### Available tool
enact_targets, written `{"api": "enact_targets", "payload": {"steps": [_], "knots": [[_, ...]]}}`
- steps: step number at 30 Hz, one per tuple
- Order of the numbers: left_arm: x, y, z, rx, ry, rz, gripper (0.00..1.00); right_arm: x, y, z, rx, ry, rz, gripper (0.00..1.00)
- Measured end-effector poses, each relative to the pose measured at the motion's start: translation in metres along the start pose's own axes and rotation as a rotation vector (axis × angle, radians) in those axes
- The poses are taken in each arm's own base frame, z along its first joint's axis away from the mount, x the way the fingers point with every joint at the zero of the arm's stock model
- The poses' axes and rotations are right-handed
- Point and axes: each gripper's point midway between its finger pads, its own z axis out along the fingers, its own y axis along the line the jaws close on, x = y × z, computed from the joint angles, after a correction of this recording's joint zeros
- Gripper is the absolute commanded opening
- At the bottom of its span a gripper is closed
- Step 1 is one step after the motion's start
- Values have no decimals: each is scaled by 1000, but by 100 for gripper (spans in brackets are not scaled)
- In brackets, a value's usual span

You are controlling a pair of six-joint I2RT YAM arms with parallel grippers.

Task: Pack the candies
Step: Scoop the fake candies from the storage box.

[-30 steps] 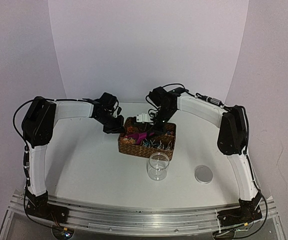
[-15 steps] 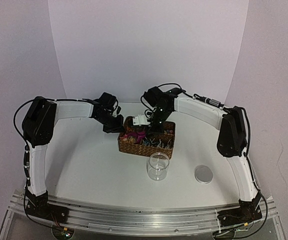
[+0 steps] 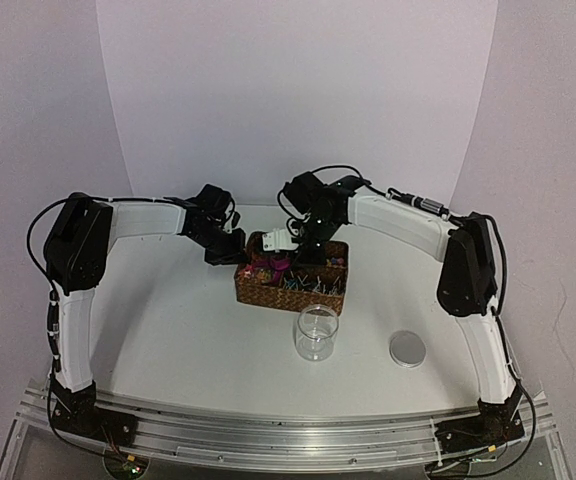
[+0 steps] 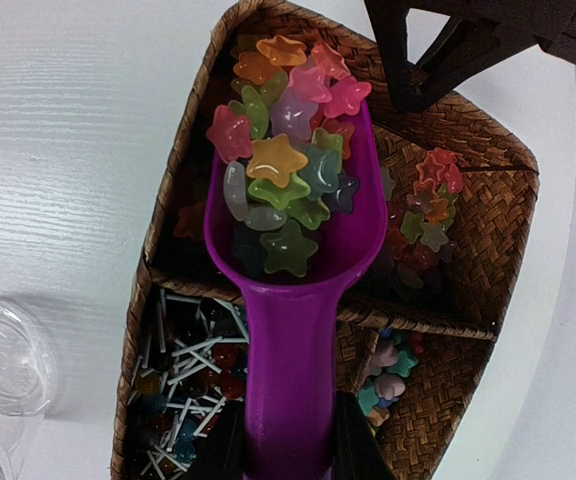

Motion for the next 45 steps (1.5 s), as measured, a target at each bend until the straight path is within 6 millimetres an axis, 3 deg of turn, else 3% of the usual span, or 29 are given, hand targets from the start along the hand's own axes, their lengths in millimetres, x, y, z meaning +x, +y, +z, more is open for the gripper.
{"api": "enact_targets", "payload": {"steps": [14, 30, 38, 45], "knots": [[1, -1, 0, 2, 1, -4, 0, 3, -8, -16, 48, 22, 10, 0], [1, -1, 0, 4, 1, -6, 0, 8, -9, -21, 69, 37, 8, 0], [1, -1, 0, 3, 2, -5, 0, 37, -28, -42, 143, 128, 45, 0], [1, -1, 0, 3, 2, -5, 0, 46, -34, -42, 144, 120, 84, 0]]}}
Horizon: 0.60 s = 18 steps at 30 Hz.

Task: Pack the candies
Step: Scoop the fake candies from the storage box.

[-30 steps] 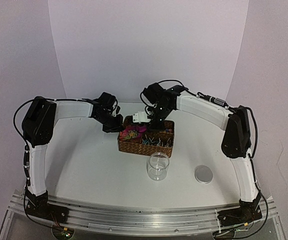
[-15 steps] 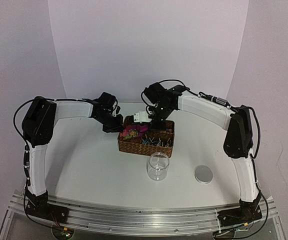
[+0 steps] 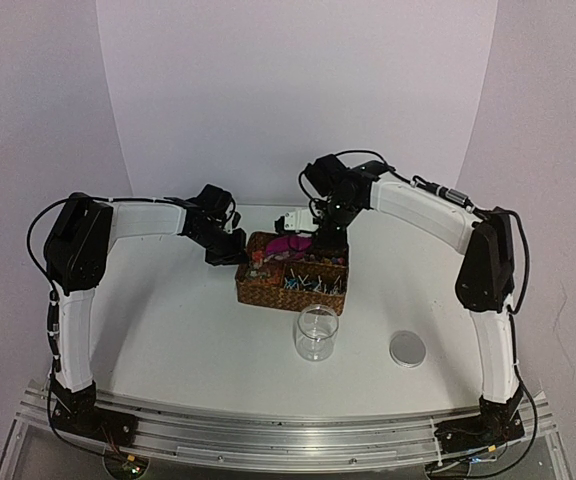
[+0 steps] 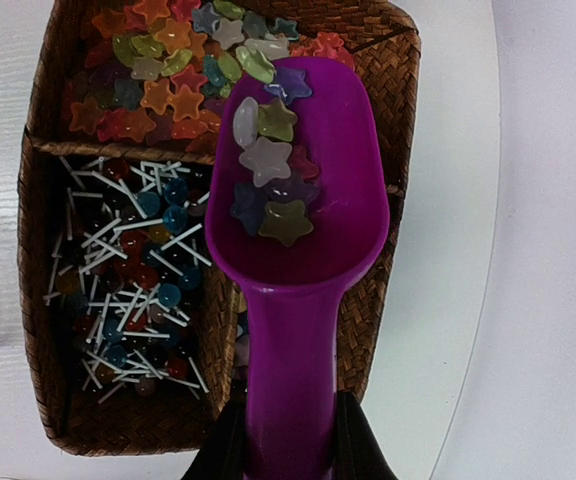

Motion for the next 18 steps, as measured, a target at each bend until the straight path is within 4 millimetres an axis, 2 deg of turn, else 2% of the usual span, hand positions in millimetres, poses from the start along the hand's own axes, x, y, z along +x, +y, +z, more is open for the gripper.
{"api": "enact_targets", "payload": {"steps": [11, 18], "knots": [[0, 0, 0, 0, 1, 0, 0, 4, 8, 8, -148, -145, 169, 0], [0, 0, 0, 4, 1, -2, 0, 10, 17, 4, -206, -193, 238, 0]]}}
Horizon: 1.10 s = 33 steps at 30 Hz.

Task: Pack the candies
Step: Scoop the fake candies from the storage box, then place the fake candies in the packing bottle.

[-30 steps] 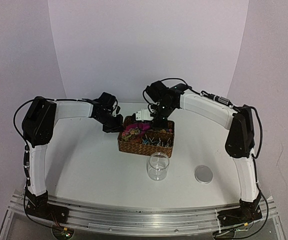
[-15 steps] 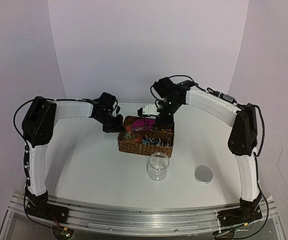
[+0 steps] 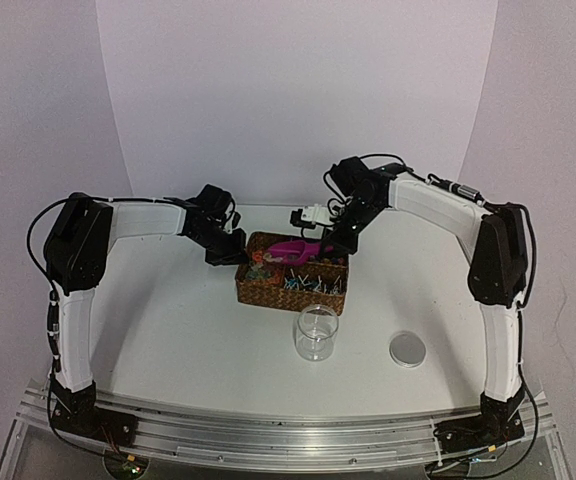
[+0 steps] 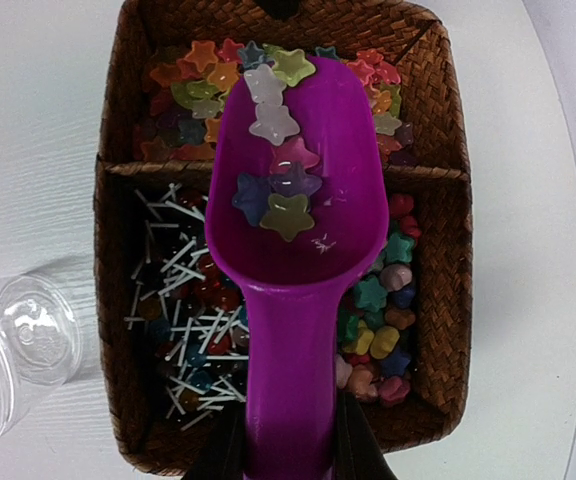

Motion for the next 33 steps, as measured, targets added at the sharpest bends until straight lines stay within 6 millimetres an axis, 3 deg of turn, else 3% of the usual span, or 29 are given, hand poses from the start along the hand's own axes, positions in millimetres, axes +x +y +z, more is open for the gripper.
{"api": "enact_targets", "payload": {"steps": [6, 13, 21, 25, 33], "knots": [[0, 0, 1, 11, 3, -7, 0, 1, 16, -24, -21, -32, 6, 0], [1, 1, 1, 27, 4, -21, 0, -11, 30, -89, 42, -131, -38, 0], [1, 1, 1, 45, -3, -33, 0, 15, 77, -140, 57, -132, -129, 0], [2, 1, 1, 53, -6, -47, 0, 25, 92, -147, 51, -118, -166, 0], [3, 0, 2, 66, -5, -57, 0, 59, 120, -120, -49, -37, -140, 0]]}}
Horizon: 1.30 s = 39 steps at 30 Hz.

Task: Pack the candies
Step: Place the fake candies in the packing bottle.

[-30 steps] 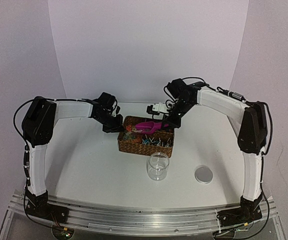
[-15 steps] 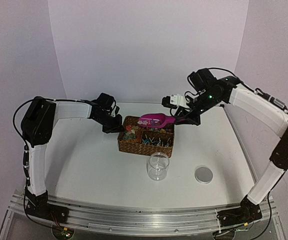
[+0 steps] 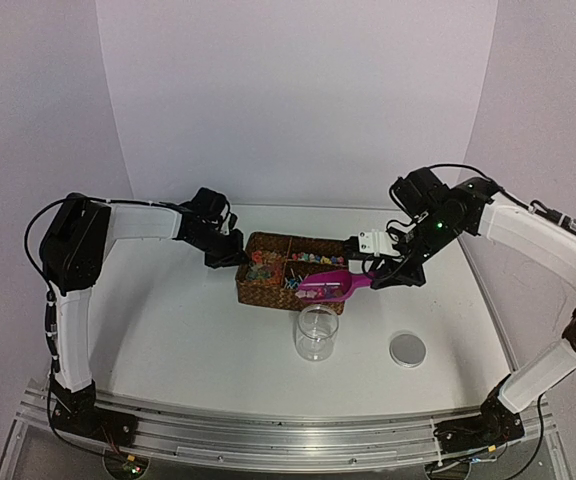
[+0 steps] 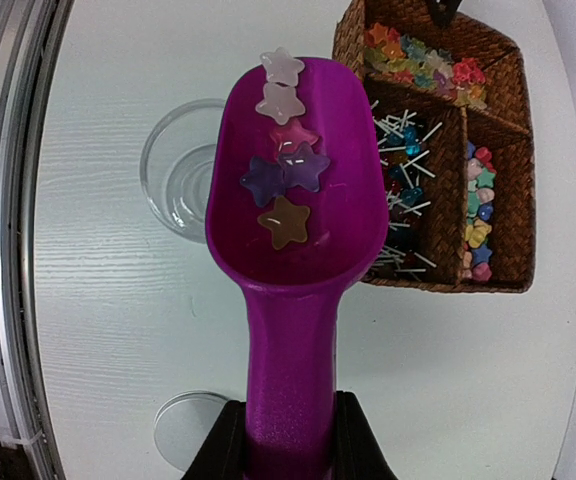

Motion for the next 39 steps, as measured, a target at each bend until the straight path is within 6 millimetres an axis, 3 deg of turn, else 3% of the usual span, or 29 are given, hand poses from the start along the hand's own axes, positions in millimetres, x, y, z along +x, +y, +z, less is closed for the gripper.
{"api": "enact_targets", "payload": {"steps": [17, 28, 39], "knots": [[0, 0, -1, 3, -4, -12, 0, 33, 14, -9, 2, 178, -173, 0], [0, 1, -1, 3, -4, -12, 0, 31, 18, -1, 21, 321, -393, 0], [0, 0, -1, 5, -2, -14, 0, 16, 2, -5, 107, 401, -548, 0]]}}
